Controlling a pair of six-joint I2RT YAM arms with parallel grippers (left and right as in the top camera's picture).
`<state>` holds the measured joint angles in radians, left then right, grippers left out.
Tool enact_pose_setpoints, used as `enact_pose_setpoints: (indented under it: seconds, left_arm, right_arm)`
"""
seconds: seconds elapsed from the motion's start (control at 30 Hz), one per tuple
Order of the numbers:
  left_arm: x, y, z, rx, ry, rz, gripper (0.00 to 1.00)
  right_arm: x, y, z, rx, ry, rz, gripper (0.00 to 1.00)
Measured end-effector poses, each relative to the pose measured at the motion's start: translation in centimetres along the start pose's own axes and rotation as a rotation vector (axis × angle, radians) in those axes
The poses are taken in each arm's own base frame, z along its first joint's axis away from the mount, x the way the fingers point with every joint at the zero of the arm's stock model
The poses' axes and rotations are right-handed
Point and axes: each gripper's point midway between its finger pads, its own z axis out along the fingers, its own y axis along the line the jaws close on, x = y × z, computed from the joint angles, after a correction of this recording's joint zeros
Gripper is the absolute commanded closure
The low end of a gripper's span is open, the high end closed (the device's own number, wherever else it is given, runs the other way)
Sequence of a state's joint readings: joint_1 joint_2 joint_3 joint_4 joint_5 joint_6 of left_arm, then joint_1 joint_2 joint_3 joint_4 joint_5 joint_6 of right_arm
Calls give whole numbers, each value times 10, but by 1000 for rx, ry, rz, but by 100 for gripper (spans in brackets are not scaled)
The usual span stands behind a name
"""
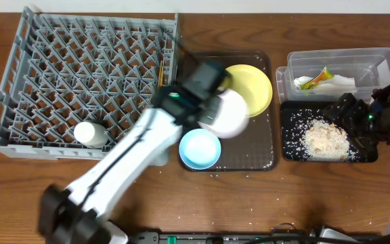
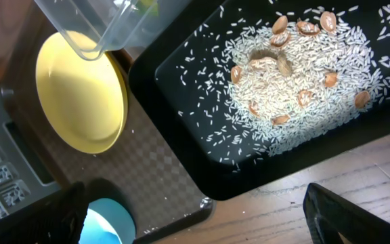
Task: Sort waste into correct bins and load items into the dishwasher
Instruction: 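Reach the left gripper to the pink bowl and grasp its rim, then carry the pink bowl to the dish rack and set it down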
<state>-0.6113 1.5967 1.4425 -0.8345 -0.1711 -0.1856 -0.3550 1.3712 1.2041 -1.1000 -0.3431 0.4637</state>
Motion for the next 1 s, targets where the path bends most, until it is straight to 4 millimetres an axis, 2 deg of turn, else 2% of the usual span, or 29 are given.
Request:
enact_pose_setpoints:
  seconds: [0.1,0.2,0.3,0.4,0.47,0.6,0.77,1.0]
  left_arm:
    - [-5,72,-15,-262,-37,-57,92]
    - [-6,133,-26,-519,-43,-82,93]
    - [-8,179,-41,-744,-56,-107,92]
    - [-6,209,-50,-908,-46,-115,93]
    - [-5,223,-49,-999,-22,-105,93]
    - [-4,239,-31,-1126,21,-79,93]
    - [1,243,-5,-1240,89,6,92]
    - [5,244,14,-1309,125,61,92]
  right_arm:
    - [0,0,0,0,0,0,1]
    - [0,0,0,0,0,0,1]
    - [0,0,0,0,0,0,1]
    - [0,0,0,0,0,0,1]
    - [0,0,0,0,0,0,1]
    - [0,0,0,0,0,0,1]
    - [0,0,0,0,0,0,1]
    - [0,0,0,0,0,0,1]
